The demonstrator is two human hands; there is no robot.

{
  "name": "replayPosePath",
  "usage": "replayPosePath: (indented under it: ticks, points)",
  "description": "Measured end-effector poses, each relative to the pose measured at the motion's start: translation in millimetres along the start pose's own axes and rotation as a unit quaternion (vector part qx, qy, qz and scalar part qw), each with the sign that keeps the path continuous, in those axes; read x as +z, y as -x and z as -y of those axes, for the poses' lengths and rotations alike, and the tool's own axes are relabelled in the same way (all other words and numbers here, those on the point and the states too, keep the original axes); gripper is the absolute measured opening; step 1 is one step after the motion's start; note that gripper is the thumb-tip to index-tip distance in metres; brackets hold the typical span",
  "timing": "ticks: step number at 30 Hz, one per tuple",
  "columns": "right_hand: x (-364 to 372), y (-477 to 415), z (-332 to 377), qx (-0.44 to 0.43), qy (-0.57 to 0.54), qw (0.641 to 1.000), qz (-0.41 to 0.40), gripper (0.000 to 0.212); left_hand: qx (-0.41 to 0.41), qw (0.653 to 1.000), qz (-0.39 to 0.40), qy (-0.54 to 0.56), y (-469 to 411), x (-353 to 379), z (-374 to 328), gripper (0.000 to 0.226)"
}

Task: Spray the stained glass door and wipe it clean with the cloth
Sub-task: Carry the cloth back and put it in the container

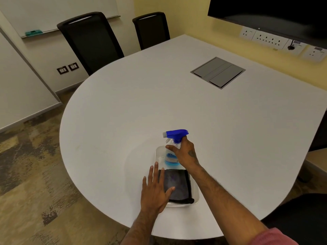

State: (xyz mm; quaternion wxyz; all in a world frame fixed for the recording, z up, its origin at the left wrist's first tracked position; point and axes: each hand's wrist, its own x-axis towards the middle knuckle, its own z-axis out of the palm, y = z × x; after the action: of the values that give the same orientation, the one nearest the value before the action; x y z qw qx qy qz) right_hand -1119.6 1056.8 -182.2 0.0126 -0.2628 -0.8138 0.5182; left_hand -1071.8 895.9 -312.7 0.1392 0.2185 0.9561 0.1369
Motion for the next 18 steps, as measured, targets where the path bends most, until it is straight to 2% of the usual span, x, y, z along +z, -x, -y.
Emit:
replayPosePath:
  ticks: [4,6,10,12,14,17,18]
  points:
    - [-2.3,3.8,-3.4,-0.010,0.000,1.000,-0.001,0.063,0.020,1.000,0.006,0.010,3.3,-7.3,-2.1,0.104]
    - [-3.7,5.3,-5.7,-0.006,0.008,1.000,0.000,0.067,0.019,1.000,0.001,0.007,5.1,-15.5,-5.4,0.106]
    - [-9.7,18.8,-7.8,-0.003,0.033,0.999,-0.018,0.078,0.012,1.000,0.004,0.009,8.8,-29.2,-9.0,0.102]
    - [-12.2,33.0,-8.2,-0.010,0.057,0.998,-0.021,0.077,0.019,1.000,0.004,0.009,11.1,-36.1,-7.2,0.090]
    - [-12.0,50.6,-7.7,-0.014,0.071,0.997,-0.021,0.075,0.032,0.999,-0.023,-0.006,14.4,-43.8,-4.8,0.084]
    - [-8.2,70.6,-13.3,-0.028,0.119,0.992,-0.025,0.092,0.051,0.996,-0.063,-0.037,22.2,-59.3,3.4,0.085]
    - [-7.6,76.9,-13.6,-0.036,0.149,0.988,-0.024,0.091,0.055,0.994,-0.080,-0.047,25.7,-63.3,7.0,0.085]
